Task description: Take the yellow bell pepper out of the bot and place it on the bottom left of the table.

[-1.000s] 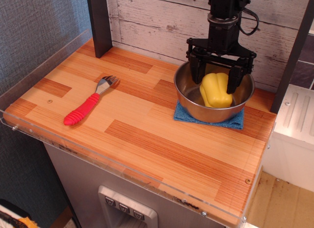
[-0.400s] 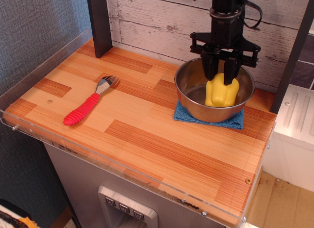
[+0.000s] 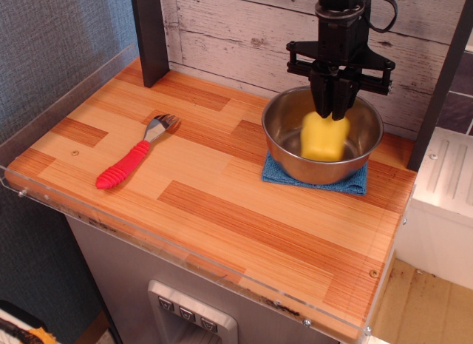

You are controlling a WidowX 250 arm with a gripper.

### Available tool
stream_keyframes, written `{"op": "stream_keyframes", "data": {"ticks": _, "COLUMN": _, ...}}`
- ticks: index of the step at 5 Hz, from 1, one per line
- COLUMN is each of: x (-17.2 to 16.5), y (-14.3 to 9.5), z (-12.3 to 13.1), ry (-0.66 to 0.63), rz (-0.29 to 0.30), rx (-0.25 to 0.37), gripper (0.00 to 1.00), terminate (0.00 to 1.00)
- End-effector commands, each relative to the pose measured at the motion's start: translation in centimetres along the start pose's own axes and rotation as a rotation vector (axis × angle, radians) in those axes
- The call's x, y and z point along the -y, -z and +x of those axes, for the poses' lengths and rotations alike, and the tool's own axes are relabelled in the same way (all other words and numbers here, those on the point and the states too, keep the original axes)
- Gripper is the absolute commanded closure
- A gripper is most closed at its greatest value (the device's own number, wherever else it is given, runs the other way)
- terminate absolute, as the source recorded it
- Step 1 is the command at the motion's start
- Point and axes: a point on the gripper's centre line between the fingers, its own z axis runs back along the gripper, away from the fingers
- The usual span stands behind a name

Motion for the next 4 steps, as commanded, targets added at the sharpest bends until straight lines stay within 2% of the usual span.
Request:
{"op": "stream_keyframes", "data": {"ticks": 1, "x": -0.3, "y": -2.4, "z": 1.0, "ry": -0.007, "rz": 0.007, "rx": 0.058, "gripper": 0.0, "terminate": 0.0}}
{"op": "stream_keyframes", "data": {"ticks": 4, "x": 0.2, "y": -0.3, "z": 1.2, "ry": 0.01, "rz": 0.05, "rx": 0.01, "gripper": 0.0, "terminate": 0.0}}
